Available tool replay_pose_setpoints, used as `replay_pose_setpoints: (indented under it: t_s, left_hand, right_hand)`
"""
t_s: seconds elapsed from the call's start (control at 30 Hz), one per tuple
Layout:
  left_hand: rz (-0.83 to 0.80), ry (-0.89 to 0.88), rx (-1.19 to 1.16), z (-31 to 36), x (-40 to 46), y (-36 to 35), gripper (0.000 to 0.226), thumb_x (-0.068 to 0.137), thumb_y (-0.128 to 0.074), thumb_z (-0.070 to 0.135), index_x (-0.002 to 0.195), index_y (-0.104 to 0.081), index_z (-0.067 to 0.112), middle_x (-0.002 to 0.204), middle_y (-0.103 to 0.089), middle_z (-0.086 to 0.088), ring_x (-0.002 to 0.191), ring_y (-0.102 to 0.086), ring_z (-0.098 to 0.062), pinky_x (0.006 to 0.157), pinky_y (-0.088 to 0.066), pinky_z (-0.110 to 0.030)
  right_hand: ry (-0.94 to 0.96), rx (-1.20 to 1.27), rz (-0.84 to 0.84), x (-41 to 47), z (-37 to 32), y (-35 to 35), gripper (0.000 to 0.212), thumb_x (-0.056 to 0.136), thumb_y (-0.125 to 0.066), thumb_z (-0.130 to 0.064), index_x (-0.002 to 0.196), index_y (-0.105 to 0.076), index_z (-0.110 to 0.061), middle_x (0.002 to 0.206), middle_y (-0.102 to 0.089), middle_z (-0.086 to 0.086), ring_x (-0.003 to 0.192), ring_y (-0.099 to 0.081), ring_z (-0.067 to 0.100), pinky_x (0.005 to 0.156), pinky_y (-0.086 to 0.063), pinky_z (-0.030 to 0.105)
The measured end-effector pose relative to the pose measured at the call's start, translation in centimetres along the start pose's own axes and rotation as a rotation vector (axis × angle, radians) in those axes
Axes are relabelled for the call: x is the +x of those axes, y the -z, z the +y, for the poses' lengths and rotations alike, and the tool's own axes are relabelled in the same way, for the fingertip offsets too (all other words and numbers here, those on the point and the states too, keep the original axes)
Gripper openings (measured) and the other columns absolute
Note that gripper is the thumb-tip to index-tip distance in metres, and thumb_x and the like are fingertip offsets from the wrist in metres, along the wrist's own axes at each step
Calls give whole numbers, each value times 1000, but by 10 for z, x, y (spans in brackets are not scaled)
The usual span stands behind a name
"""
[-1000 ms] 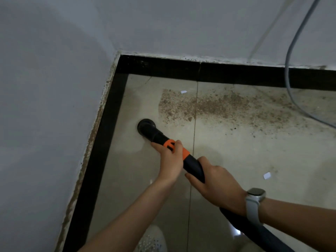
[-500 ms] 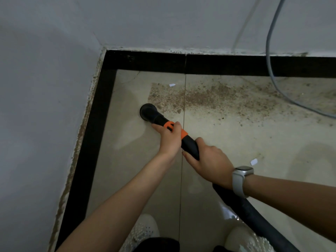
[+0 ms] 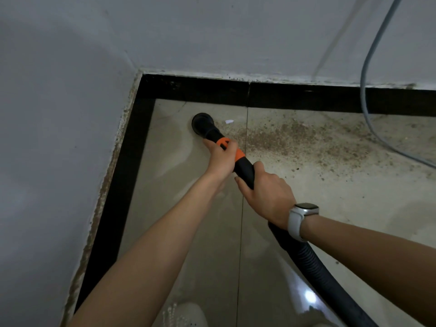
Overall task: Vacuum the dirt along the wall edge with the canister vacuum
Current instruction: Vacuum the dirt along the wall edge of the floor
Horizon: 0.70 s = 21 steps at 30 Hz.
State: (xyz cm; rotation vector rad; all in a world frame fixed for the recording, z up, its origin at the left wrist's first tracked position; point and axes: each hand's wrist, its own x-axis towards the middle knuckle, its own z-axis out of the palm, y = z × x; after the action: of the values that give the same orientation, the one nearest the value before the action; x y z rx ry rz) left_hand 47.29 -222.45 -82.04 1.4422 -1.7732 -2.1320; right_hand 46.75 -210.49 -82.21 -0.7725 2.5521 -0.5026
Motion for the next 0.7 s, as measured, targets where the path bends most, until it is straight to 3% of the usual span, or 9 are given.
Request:
replay_pose_setpoints:
  t_s: [0.17, 0.37, 0.43, 0.53, 0.7]
  left_hand:
    - [-44, -2, -9, 14, 15, -2, 78, 97, -45, 25, 150, 12, 19, 123, -49, -15, 110, -56, -32, 95, -49, -49]
    - [-60, -17, 33, 11, 12, -3, 74, 97, -47, 26, 149, 6, 22, 123, -50, -16, 106, -57, -30, 94, -50, -48]
    - [-80, -21, 34, 5, 8, -2, 78, 98, -46, 27, 149, 13, 22, 124, -50, -14, 103, -58, -26, 95, -49, -45]
    - [-85, -21, 57, -3, 0, -1, 84, 98, -46, 29, 148, 21, 20, 143, -38, -15, 119, -51, -28, 102, -43, -48]
    - [-50, -23, 46, -22, -25, 3, 81, 98, -46, 29, 150, 15, 16, 145, -37, -14, 125, -46, -29, 106, -39, -48]
  right_hand:
    - [-48, 6, 19, 16, -5, 1, 33, 94, -44, -49, 92, -29, -20, 63, -41, -3, 48, -39, 18, 44, -24, 30]
    - [-49, 50, 7, 13, 0, -1, 32, 94, -44, -47, 91, -29, -20, 60, -40, -5, 46, -39, 14, 42, -24, 29]
    - [-45, 59, -7, 6, 3, -3, 31, 94, -45, -47, 90, -30, -20, 61, -42, -5, 46, -41, 15, 42, -25, 29]
    - [-31, 83, -21, -6, 5, -5, 31, 94, -46, -47, 90, -31, -20, 61, -43, -6, 46, -43, 14, 41, -25, 28]
    - [-2, 50, -44, -31, 8, -8, 32, 93, -46, -48, 89, -31, -20, 58, -41, -9, 44, -38, 10, 41, -22, 26]
